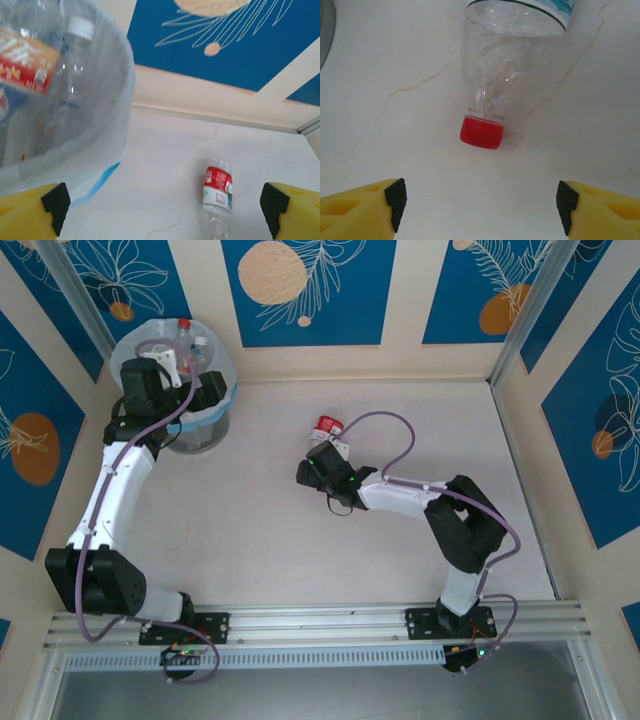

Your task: Put the plastic bottles in the bin

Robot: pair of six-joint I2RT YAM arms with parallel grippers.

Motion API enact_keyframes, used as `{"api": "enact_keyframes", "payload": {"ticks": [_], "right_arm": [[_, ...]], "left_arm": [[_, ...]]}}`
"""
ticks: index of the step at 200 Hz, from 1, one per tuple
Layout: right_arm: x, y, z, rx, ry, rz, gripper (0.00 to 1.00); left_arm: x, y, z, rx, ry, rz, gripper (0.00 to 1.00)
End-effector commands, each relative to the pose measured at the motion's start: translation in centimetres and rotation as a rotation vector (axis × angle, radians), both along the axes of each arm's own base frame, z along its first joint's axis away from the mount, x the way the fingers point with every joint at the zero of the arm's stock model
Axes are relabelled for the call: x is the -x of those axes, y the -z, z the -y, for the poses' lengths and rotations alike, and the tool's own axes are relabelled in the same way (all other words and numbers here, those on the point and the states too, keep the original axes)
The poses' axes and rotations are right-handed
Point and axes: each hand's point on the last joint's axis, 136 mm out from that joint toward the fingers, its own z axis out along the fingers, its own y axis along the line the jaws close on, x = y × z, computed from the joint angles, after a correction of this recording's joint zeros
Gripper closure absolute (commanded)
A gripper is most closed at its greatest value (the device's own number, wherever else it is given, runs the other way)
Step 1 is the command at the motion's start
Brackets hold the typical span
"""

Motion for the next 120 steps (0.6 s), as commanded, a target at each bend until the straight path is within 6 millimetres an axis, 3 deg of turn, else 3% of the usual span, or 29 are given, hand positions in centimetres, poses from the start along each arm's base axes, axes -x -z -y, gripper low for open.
{"api": "enact_keyframes", "payload": {"ticks": [1, 24, 43, 84, 120], "right_arm": [[-1.4, 0.5, 0.7, 0.025, 0.135, 0.005, 0.21], [-2.5, 1.2, 0.8, 0.016, 0.215, 0.006, 0.23], [-3.3, 2.1, -0.2, 0.0, 0.215, 0.01, 0.3], [-4.2, 3.3, -1.6, 0.013, 0.187, -0.01, 0.3], [-4.4, 4.7, -1.1, 0.037, 0.214, -0.023, 0.36]], "left_arm": [[1.3, -1.6, 0.3, 0.022, 0.005, 0.059, 0.01], [2.0, -0.3, 0.0, 0.009, -0.006, 0.034, 0.01], [2.3, 0.5, -0.3, -0.007, -0.016, 0.018, 0.01], [2.6, 0.8, -0.3, -0.022, -0.013, 0.011, 0.01], [2.5, 1.2, -0.4, -0.025, -0.016, 0.003, 0.01]]}}
